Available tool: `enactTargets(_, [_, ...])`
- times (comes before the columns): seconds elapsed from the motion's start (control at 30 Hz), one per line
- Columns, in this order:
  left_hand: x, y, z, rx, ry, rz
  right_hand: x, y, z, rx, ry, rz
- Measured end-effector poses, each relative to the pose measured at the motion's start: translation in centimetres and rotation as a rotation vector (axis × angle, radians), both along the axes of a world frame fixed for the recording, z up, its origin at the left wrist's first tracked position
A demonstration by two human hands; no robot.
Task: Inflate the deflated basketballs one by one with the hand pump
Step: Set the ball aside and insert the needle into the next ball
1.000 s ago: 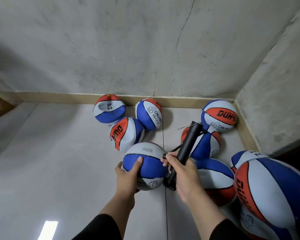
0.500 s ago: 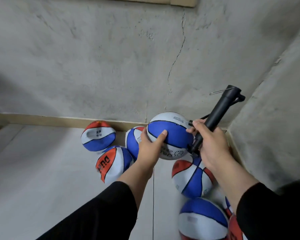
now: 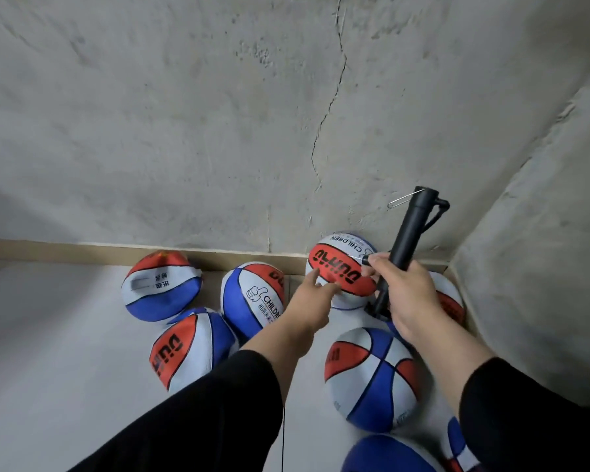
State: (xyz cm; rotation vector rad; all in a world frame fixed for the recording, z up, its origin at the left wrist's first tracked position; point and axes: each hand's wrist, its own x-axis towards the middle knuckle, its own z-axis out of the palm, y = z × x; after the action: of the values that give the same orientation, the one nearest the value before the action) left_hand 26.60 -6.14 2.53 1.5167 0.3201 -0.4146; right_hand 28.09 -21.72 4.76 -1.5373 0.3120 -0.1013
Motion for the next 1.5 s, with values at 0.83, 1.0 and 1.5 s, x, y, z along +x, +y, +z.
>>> enactTargets(0.83, [-4.8, 22.1, -8.6, 1.027, 0.227, -0.097, -4.4, 11.3, -3.6, -0.135, 0.188, 0.211])
enactTargets(1.0, [-7.2, 22.7, -9.6, 1.027, 0.233, -0.159, -6.3, 11.8, -2.6, -0.151, 0.193, 0.239])
enactTargets(1.5, [-12.7, 23.8, -10.2, 1.041, 0.316, 0.031, -15.7, 10.0, 1.3, -0.067, 0.251, 0.139])
